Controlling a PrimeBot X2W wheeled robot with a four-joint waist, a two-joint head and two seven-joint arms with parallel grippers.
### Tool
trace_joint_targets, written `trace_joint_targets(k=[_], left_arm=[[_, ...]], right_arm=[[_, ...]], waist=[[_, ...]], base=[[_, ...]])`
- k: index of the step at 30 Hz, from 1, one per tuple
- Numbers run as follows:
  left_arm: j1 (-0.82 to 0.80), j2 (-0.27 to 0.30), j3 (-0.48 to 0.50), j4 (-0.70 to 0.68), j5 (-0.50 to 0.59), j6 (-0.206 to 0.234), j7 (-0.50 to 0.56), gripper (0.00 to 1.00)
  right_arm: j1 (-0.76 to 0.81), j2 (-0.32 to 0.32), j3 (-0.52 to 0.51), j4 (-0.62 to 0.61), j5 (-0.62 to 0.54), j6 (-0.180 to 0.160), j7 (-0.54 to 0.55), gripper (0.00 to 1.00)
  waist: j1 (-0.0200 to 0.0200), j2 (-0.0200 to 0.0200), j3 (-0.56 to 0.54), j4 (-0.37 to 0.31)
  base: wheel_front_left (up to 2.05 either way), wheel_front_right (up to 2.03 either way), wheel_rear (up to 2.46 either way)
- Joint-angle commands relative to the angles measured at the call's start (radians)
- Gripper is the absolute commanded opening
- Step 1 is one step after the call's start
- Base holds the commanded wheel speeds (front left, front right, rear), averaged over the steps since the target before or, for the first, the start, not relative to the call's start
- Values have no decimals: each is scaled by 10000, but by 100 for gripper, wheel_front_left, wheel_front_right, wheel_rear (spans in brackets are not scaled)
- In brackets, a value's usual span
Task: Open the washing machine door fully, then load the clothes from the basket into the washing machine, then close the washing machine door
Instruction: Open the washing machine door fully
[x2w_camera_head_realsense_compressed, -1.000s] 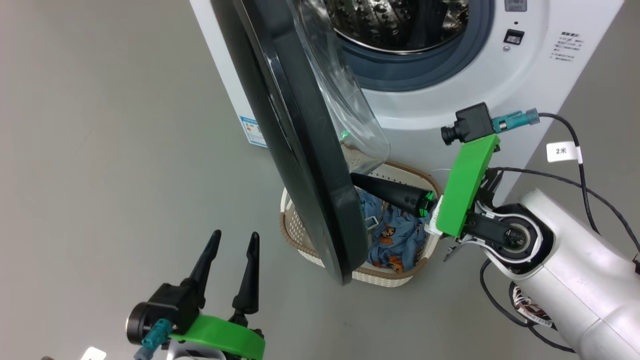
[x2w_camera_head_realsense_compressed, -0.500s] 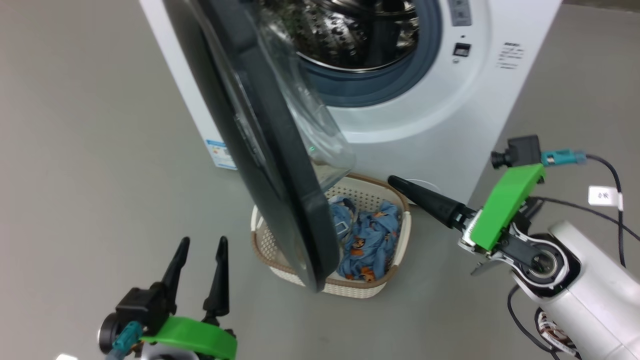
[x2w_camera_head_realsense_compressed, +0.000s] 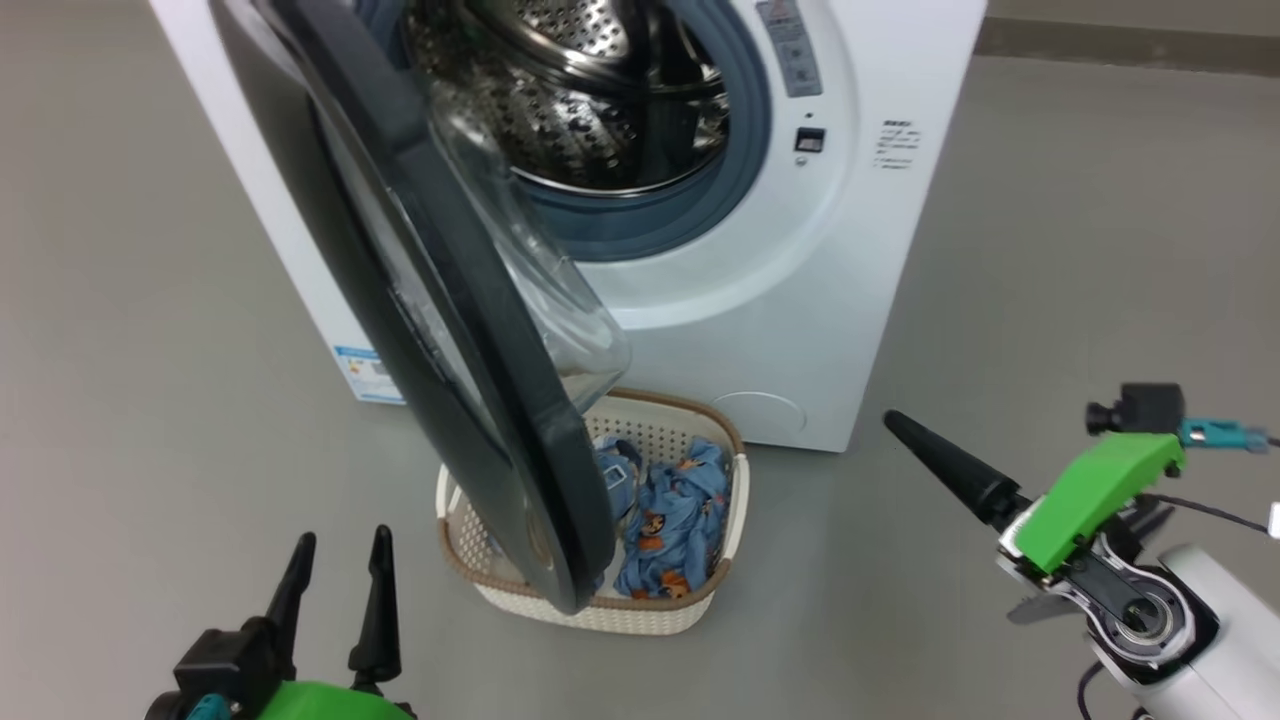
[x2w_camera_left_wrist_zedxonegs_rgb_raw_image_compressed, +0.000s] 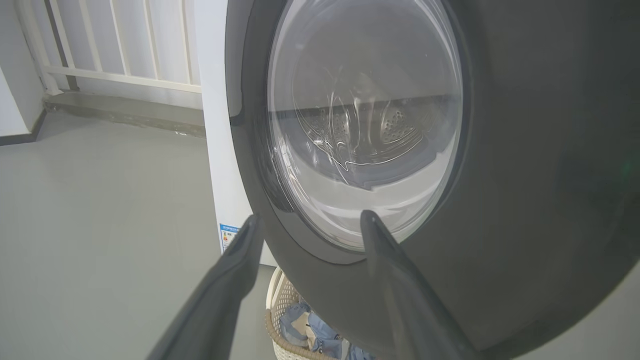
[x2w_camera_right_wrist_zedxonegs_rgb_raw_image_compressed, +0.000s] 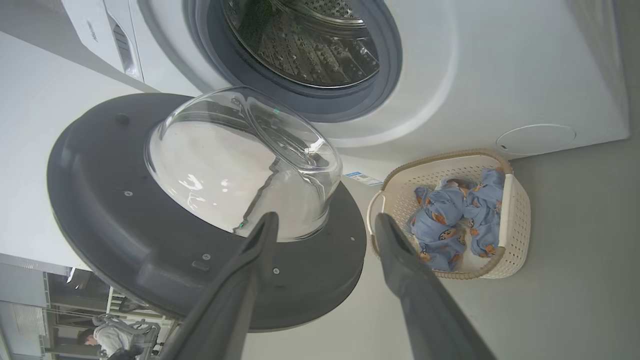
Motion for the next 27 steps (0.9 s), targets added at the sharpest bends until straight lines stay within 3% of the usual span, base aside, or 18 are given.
trace_joint_targets(k=[1,12,21,27], left_arm=[[-84,148,398,-166,115,-44,-65,100],[183,148,759,-199,239,-97,-65,100],[293,148,900,-194,311,-110,-65,100],[314,148,906,-186,340,-113,-65,100]], right_arm=[[161,-198,-107,-187,-24,60,-207,100],[1086,-539,-423,10,-438,60,-1865,100],[1605,-865,371,471,-1624,60,-4116,100],[1630,-978,561,1037,-2699,60,-4672,100]], waist=[[0,0,-215,-256],[0,0,-448,-632],[0,0,-574,-772],[0,0,-616,-790]], base=[[0,0,0],[0,0,0],[0,0,0],[0,0,0]])
